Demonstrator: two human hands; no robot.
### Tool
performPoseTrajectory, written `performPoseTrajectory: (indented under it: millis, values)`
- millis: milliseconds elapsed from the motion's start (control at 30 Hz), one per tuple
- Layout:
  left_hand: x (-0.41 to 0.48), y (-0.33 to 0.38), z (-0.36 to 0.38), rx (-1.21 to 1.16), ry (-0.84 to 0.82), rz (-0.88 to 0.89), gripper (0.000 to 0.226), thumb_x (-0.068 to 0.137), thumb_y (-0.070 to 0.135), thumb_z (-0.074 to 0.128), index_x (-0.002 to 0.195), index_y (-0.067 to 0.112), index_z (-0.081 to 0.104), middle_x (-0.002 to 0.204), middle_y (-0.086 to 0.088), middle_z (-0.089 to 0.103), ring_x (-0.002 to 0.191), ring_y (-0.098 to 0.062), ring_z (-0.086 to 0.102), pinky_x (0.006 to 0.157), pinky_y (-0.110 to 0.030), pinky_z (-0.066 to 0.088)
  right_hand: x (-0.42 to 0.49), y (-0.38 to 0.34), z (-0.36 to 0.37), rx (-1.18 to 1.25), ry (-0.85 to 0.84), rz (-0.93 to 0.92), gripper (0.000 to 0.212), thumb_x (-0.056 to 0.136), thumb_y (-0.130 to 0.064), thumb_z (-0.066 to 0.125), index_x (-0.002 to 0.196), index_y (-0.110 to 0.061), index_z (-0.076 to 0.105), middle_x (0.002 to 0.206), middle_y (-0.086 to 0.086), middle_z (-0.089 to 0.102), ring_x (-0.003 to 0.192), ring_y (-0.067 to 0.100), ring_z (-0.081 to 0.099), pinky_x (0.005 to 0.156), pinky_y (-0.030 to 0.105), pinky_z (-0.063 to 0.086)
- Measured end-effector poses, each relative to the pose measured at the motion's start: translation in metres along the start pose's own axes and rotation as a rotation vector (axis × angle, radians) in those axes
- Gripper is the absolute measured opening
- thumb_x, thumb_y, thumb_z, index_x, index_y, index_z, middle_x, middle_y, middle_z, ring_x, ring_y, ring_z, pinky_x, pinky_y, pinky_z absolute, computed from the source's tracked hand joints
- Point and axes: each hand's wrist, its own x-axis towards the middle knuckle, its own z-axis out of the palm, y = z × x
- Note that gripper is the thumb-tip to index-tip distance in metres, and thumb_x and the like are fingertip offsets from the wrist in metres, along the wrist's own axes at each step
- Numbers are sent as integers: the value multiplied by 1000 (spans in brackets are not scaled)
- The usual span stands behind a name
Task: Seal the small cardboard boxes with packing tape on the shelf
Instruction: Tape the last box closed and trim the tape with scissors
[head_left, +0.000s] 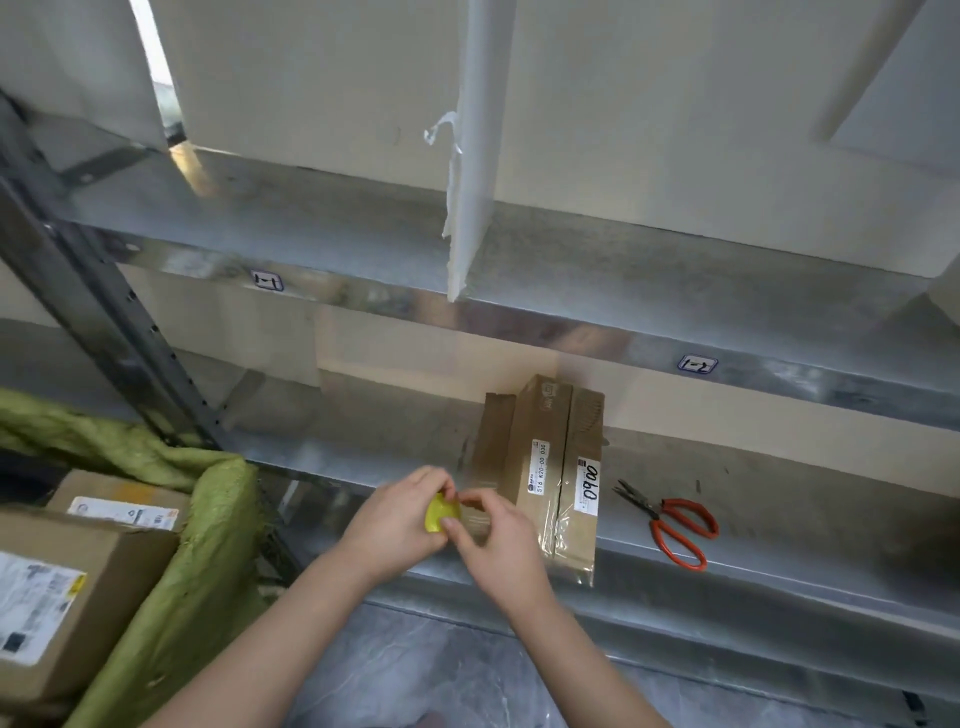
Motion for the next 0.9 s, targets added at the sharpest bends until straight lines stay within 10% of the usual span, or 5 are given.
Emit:
performPoseTrajectory:
  millis: [300,567,900]
  values:
    - [7,-24,-13,20,-9,-22,45,72,47,74,103,29,48,105,16,51,95,-9,54,78,-30,38,24,-12,30,306,133,190,20,79,-14,78,75,-30,67,78,-13,70,78,-1,63,74,12,44]
    - [30,-80,-38,-135,-246,80,69,78,21,76,137,19,41,136,7,45,126,-6,42,103,-9,26,59,-20,56,316,173,263,30,85,-11,73,70,-32,58,70,-16,65,73,-5,59,69,10,41]
    - [73,-156,-29,149,-138,18,73,82,37,72,145,17,40,149,-9,41,137,-23,40,110,-27,28,73,-36,114,202,288,206,16,88,-20,68,76,-26,60,72,-9,65,71,4,61,65,15,44]
